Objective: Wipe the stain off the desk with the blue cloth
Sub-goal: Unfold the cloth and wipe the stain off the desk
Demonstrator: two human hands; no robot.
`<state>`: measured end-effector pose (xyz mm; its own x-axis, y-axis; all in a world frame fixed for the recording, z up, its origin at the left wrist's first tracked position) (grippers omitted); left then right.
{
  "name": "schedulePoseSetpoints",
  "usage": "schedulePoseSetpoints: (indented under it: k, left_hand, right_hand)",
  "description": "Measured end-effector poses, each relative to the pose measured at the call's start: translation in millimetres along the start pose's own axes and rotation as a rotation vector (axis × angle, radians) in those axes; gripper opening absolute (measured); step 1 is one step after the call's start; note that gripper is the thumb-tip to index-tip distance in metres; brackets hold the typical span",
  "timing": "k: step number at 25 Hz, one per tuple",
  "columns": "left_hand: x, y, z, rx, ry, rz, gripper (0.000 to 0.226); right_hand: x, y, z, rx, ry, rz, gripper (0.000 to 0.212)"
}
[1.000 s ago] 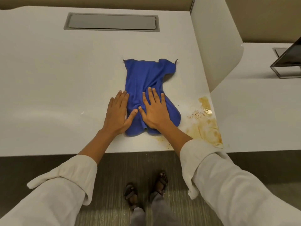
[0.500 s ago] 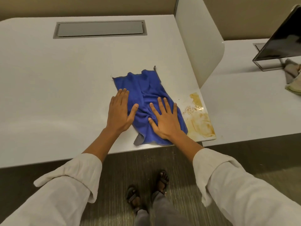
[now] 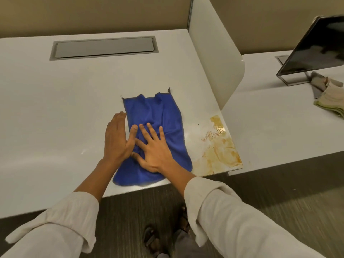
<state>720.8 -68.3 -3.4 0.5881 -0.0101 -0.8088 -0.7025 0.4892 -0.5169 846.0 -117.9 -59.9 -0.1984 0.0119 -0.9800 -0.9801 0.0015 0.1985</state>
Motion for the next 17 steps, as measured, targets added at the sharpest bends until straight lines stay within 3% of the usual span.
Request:
schedulePoseSetpoints:
  k: [3, 9, 11, 13, 17]
  left_hand:
    - [1.4, -2.5, 11.7, 0.007, 0.012, 0.013, 0.064]
    - [-4.0, -18.9, 37.5, -0.028, -0.031, -0.042, 0.062]
    - [-3.6, -17.9, 42.0, -0.023, -0.033, -0.031, 0.061]
    - [-3.1, -13.7, 44.8, -0.019, -0.031, 0.003, 0.06]
    - [7.4, -10.2, 50.6, -0.024, -0.004, -0.012, 0.06]
  right_hand:
    - [-9.3, -21.9, 24.6, 0.142, 0.044, 0.025, 0.067]
    - [-14.0, -55.2, -17.2, 0.027, -0.07, 0.13, 0.088]
    - [-24.9, -62.1, -2.0, 0.074, -0.143, 0.133, 0.097]
    - [-27.9, -68.2, 11.8, 0.143, -0.09, 0.069, 0.103]
    - [-7.5, -51.0, 11.4, 0.057, 0.022, 0.069, 0.087]
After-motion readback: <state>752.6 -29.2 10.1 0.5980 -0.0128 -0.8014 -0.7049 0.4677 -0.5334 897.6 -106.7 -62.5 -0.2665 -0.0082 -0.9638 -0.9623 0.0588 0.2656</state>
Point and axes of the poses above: each hand's wrist, its own z-axis towards the middle knuckle, its own x-axis out of the palm, y = z × x, the point moved 3 cm from there along z, towards the middle knuckle, and after that the axes turned 13 degrees about x, right-handed, at the moved point
